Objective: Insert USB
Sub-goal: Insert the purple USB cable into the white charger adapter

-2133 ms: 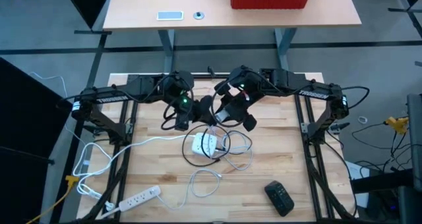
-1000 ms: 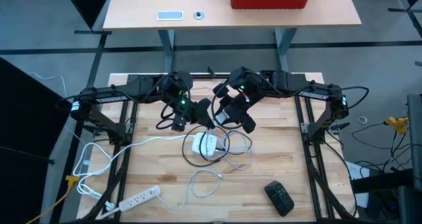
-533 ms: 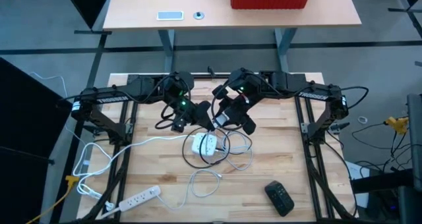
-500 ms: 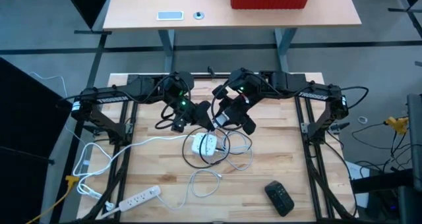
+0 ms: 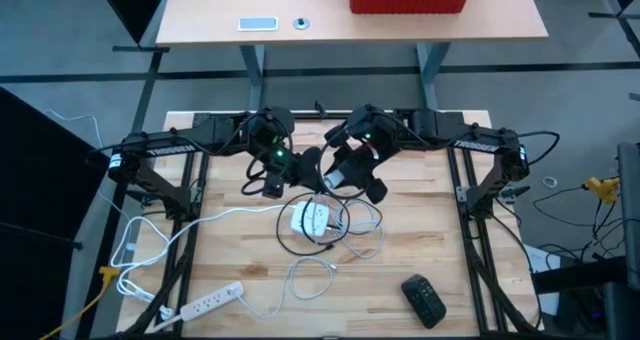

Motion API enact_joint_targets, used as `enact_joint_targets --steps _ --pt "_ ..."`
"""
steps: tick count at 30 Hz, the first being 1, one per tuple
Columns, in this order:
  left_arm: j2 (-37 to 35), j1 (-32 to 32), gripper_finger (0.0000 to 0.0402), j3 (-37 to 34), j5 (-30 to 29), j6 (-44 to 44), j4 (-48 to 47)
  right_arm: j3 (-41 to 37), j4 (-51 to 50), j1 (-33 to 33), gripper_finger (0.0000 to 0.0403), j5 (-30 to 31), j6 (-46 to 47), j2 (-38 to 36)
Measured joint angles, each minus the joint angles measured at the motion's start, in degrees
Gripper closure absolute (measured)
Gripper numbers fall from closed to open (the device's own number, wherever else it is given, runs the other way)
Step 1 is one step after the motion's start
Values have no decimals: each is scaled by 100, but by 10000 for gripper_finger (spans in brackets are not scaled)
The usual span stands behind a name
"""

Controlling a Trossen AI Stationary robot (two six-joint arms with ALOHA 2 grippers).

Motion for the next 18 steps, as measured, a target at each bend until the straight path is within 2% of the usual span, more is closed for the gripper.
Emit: enact_joint_targets --steps 6,18 --pt "18 15 402 -2 95 1 142 0 3 -10 279 -184 174 46" --pt "37 31 402 -7 144 -16 139 0 -43 -12 279 -170 197 98"
